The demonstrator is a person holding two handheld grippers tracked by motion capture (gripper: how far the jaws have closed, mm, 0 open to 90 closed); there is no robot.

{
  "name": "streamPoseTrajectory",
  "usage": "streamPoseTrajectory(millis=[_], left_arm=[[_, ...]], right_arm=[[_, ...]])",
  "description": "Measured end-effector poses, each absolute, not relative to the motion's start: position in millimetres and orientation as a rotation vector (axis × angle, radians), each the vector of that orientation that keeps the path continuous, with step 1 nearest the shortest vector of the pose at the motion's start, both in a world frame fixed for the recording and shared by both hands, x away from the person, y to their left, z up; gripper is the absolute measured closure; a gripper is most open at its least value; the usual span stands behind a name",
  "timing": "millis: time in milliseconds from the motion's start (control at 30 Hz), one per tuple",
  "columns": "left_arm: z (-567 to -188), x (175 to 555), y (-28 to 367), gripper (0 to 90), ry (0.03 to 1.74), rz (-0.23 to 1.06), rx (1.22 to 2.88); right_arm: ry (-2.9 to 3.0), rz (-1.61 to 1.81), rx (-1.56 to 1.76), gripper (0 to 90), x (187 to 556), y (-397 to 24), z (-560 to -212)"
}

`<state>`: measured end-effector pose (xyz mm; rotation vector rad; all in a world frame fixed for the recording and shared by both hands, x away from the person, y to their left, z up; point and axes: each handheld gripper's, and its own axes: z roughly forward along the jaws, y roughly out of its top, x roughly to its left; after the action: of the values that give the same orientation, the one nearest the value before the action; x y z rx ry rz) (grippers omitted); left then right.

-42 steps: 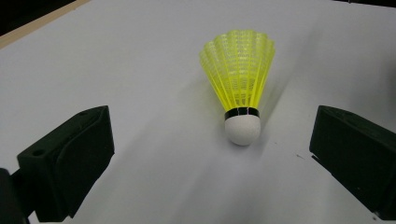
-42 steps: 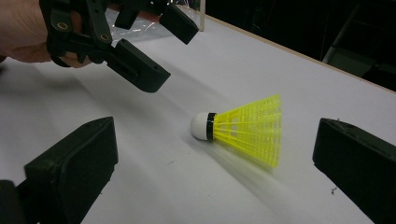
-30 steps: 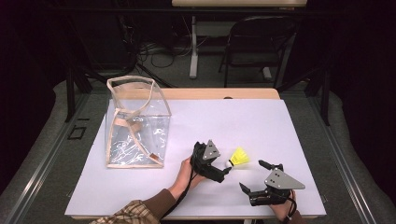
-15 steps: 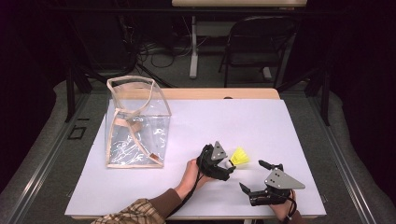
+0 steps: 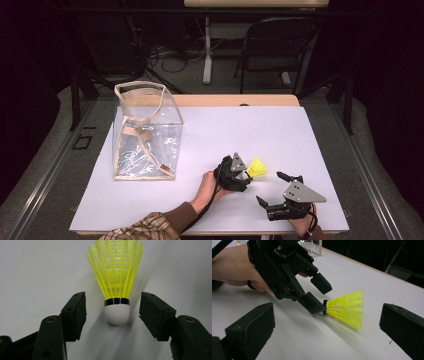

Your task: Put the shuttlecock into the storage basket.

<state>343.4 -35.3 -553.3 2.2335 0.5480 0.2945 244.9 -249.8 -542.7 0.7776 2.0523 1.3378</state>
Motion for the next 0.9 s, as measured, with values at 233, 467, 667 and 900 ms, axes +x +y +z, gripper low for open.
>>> streamPoseTrajectory(millis=[233, 467, 667, 900], left_arm=[[-556.4, 344.0, -38.9, 45.1, 0.554, 0.276, 2.249], [-557.5, 344.8, -39.5, 52.3, 0.544, 0.255, 2.258], [-558.7, 345.2, -40.0, 59.0, 0.548, 0.248, 2.262], [-559.4, 345.6, -40.4, 63.6, 0.537, 0.241, 2.271]], right_arm=[[2.055, 1.341, 0.776, 0.0, 244.7, -249.9, -542.6], [2.057, 1.341, 0.774, 0.0, 245.1, -250.0, -542.9], [2.056, 1.341, 0.774, 0.0, 245.1, -250.0, -542.8], [2.06, 1.338, 0.773, 0.0, 245.0, -250.0, -542.7]])
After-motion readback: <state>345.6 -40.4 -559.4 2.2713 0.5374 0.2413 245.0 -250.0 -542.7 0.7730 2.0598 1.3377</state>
